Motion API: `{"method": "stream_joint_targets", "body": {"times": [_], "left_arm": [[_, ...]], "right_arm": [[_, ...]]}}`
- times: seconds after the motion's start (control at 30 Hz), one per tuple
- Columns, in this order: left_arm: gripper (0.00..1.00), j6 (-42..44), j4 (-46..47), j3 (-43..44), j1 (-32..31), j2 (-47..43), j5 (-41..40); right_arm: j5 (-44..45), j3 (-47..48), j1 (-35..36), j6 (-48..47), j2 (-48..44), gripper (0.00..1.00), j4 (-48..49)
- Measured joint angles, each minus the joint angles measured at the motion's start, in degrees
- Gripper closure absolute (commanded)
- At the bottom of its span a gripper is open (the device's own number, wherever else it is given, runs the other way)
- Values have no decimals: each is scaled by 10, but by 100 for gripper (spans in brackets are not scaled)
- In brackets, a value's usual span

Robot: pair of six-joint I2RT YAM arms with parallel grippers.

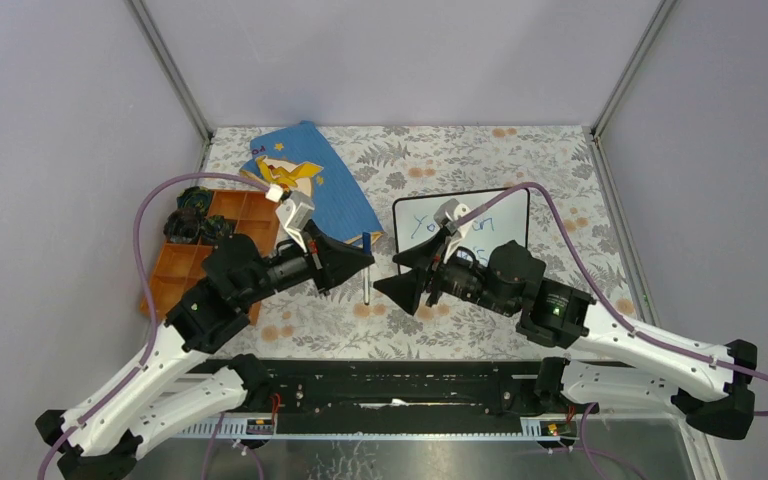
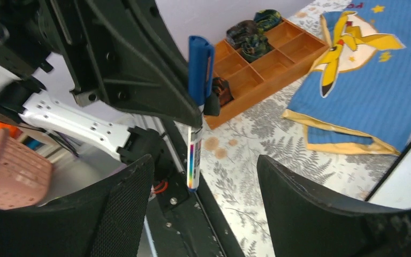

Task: Write a sentence on the whiteboard
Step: Place the whiteboard marker at the center of the board.

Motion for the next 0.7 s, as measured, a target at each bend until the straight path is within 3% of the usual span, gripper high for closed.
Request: {"method": "stream_joint_targets", "body": {"times": [0.47,0.7], "left_arm": [[100,-7,60,-36,0,-46,14],[100,-14,68,-39,0,-47,14]], "right_arm": [[-125,-32,-40,136,71,45,158],[-141,-39,-41,157,81,49,195]]}}
